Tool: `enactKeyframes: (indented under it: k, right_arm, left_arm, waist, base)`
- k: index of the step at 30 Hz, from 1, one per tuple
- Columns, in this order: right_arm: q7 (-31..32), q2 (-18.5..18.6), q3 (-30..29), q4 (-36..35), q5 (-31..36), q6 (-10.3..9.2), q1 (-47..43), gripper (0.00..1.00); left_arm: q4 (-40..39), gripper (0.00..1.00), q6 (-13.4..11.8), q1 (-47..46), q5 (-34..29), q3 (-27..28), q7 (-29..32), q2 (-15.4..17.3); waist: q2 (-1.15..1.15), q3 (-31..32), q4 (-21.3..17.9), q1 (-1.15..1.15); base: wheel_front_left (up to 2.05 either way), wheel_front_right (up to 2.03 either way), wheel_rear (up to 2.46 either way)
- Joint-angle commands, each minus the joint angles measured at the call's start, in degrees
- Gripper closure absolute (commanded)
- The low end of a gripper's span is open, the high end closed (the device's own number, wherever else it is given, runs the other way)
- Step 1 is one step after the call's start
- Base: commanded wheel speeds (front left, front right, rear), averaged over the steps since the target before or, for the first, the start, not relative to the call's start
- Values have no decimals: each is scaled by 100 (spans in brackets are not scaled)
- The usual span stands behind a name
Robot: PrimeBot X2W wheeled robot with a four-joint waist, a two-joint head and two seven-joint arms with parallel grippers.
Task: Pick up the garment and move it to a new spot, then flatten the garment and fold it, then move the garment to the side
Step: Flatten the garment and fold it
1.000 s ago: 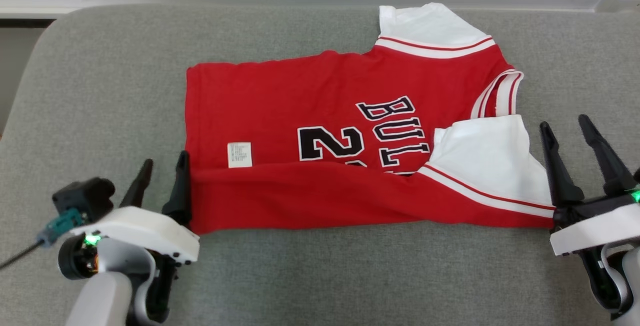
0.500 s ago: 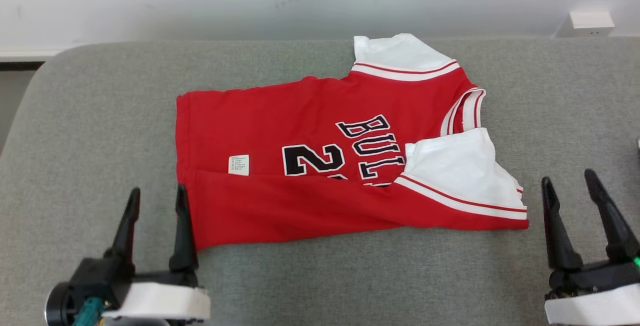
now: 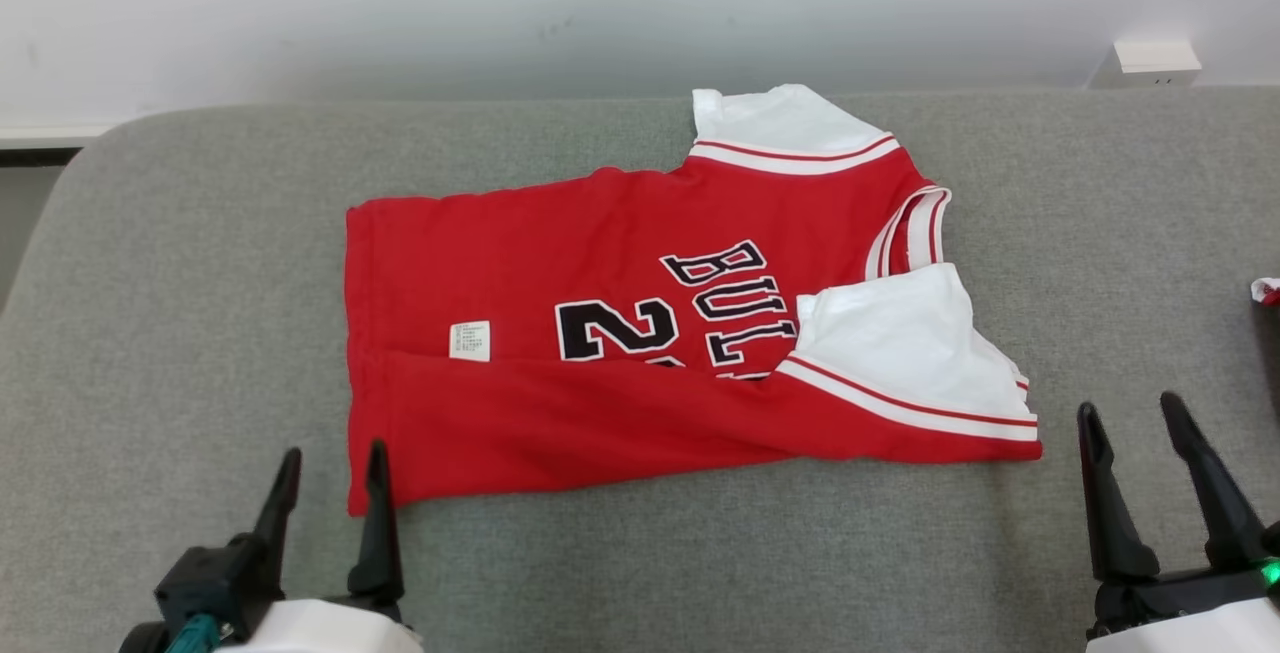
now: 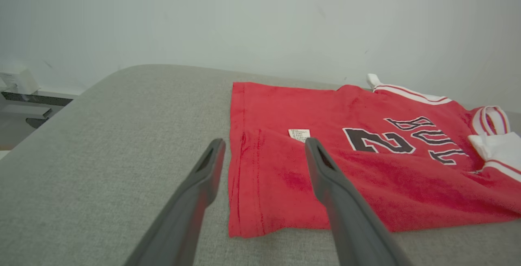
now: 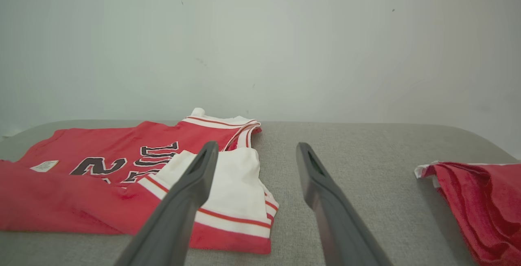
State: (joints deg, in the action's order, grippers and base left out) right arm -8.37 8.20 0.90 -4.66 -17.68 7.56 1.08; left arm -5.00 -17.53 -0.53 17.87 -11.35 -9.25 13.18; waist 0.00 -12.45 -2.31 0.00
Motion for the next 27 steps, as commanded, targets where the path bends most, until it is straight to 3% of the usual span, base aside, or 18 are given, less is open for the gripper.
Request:
enactKeyframes:
  k: [1,9,16,21,22,23,24,27]
  right_arm:
    - [72,48,-1,158,-64,-17,-15,0]
    - [78,279,334,1568,-297,-17,660,0]
    - [106,400,865,2973,-638,-17,1483,0]
    - [357,479,1375,3589,-979,-15,1765,0]
    - [428,486,1471,3655,-1069,-9,1790,54]
    - [467,482,1553,3669,-1161,-8,1820,97]
    - [561,487,1636,3705,-1250,-8,1827,100]
    - [628,593,1747,3682,-1429,-11,1873,100]
  left_arm:
    - [138,0,57,-3,104,9,100,9]
    - [1393,0,581,-616,780,43,616,-39]
    - [2257,0,838,-1022,1111,-58,1182,-107]
    - [2632,0,1092,-1113,1415,-251,1767,-188]
    - [2634,18,1135,-1113,1423,-296,1863,-179]
    - [2588,60,1193,-1106,1431,-327,1905,-179]
    - [2503,100,1261,-1103,1464,-349,1926,-195]
    - [2171,100,1361,-1045,1493,-370,1842,-156]
  waist:
    - [0,-37,10,0]
    - [0,-339,108,0]
    - [0,-447,185,0]
    - [0,-484,257,0]
    - [0,-486,261,0]
    - [0,-487,262,0]
    - [0,-485,262,0]
    - [0,-468,250,0]
  base:
    - [0,0,0]
    - [0,0,0]
    - [0,0,0]
    - [0,0,0]
    - [0,0,0]
    - [0,0,0]
    - [0,0,0]
    - [0,0,0]
